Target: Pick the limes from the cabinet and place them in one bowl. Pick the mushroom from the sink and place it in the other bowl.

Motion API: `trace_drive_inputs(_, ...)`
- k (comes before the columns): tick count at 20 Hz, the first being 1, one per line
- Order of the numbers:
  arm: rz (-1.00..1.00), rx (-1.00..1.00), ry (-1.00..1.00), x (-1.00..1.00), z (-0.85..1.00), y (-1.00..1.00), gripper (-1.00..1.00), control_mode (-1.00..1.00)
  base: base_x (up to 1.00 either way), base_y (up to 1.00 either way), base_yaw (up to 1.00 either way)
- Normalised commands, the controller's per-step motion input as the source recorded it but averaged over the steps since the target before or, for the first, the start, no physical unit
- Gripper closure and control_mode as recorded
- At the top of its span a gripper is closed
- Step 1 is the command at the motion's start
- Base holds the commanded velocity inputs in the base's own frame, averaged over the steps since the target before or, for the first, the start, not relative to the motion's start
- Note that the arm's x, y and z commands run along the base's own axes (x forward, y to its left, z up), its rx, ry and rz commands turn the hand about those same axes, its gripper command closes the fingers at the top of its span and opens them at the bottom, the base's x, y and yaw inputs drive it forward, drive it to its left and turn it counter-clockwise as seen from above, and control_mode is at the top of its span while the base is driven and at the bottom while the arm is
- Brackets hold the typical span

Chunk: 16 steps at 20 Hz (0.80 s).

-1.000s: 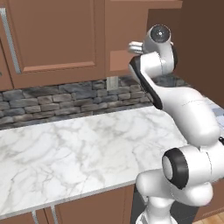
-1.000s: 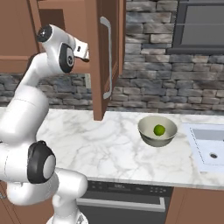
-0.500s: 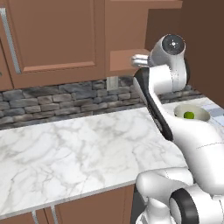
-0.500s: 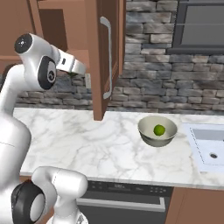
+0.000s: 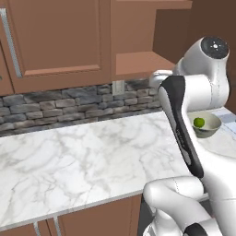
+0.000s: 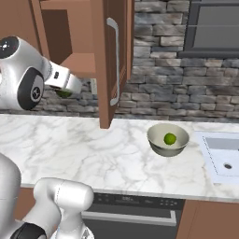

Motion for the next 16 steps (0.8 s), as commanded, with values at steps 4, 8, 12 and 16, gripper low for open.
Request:
trace_drive_inputs(4,0.15,-0.09,0.22,-0.71,-0.05,0.00,1.00,-1.00,0.00,0.00,0.00)
trace_drive_inputs(8,0.13,-0.12,0.18,-0.66,-0.23,0.00,1.00,-1.00,0.00,0.00,0.00)
trace_drive_inputs(12,0.00,-0.13,0.19,-0.34,-0.31,0.00,1.00,-1.00,0.00,0.00,0.00)
trace_drive_inputs(16,0.00,-0.01,0.04,-0.05,-0.13,0.00,1.00,-1.00,0.00,0.00,0.00)
